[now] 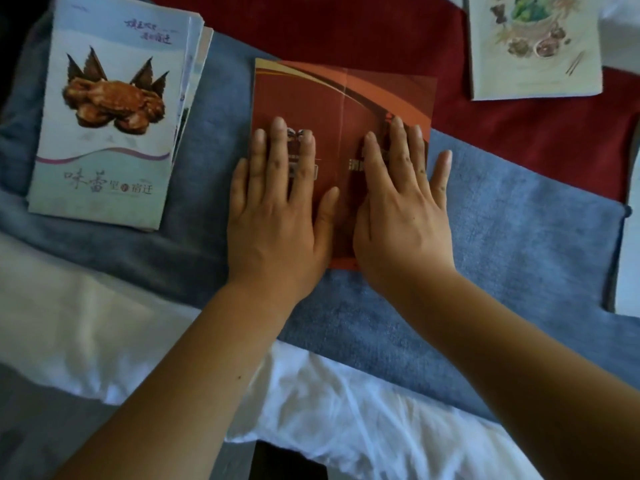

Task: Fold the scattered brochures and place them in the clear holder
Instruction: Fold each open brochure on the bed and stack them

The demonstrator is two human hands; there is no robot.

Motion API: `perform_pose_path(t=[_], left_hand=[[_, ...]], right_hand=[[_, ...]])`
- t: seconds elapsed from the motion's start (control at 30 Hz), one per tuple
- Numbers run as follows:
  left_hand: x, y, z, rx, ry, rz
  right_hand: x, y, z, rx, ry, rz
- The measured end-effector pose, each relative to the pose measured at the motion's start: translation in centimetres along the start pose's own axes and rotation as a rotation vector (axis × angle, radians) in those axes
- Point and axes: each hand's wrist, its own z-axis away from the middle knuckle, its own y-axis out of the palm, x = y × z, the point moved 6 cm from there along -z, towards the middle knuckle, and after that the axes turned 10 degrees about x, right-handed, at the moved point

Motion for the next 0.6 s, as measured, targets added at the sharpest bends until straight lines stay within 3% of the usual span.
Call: perform_pose_path(t=[0.37,0.6], left_hand=[[-13.3,4.5,3.8,0.113,0.175,0.067],[-15.4,5.5,4.8,0.16,0.114,0.301]], right_hand=[[-11.9,-2.2,7.1,0.011,0.198,-0.083],[-13.8,-1.4,9.4,0.017,0.156,-0.349]])
